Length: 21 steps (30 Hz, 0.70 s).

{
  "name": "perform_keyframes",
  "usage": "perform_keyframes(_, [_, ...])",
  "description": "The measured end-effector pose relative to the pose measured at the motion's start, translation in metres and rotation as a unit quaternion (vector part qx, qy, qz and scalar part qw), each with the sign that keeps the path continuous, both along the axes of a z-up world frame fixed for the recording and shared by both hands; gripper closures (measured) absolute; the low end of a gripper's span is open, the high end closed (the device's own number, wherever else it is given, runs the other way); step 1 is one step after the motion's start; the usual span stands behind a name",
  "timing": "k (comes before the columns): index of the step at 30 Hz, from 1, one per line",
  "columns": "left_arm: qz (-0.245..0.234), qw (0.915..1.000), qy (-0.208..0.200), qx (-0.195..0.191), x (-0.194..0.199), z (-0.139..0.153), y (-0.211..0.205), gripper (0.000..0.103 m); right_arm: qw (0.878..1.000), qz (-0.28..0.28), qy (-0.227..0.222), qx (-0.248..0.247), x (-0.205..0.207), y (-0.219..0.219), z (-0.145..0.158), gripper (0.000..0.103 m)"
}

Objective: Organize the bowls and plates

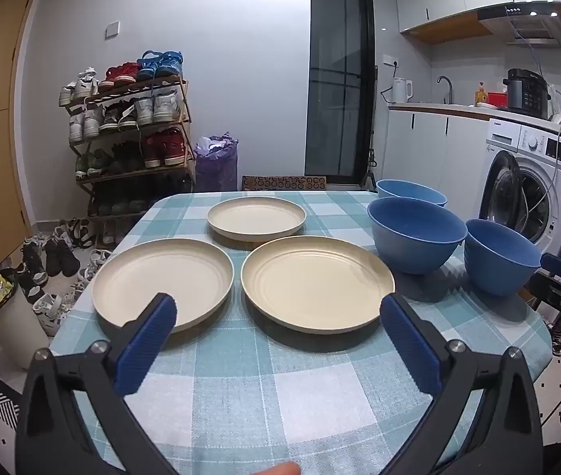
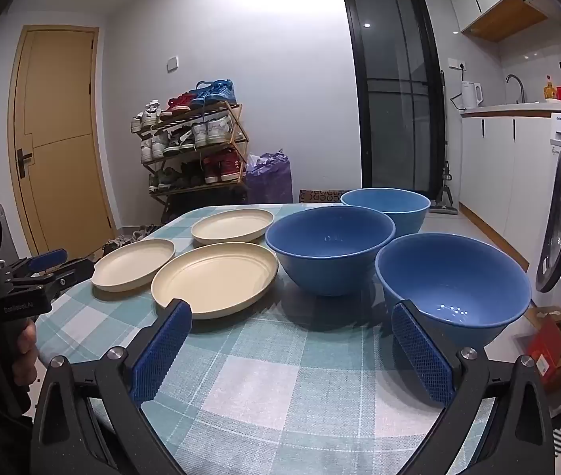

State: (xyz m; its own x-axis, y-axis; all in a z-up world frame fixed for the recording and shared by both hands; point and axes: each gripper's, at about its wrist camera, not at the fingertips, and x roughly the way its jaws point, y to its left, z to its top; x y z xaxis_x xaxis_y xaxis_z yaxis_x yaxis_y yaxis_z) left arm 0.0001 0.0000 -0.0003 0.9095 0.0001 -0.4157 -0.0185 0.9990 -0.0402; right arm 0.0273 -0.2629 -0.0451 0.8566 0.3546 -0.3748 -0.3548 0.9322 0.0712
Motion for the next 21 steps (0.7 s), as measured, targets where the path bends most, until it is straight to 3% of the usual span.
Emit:
perform_keyframes(7, [0.006, 0.9999, 0.002, 0.008, 0.004, -0.006, -0.013, 0.000, 1.000, -0.002, 0.001, -0.002, 0.001, -0.001, 0.000, 0.000])
perform_keyframes(21, [0.004, 1.0000, 0.000, -0.002, 0.002, -0.002, 0.004, 0.000, 1.000, -0.004, 0.001, -0.004, 0.003, -0.002, -0.001, 0.000])
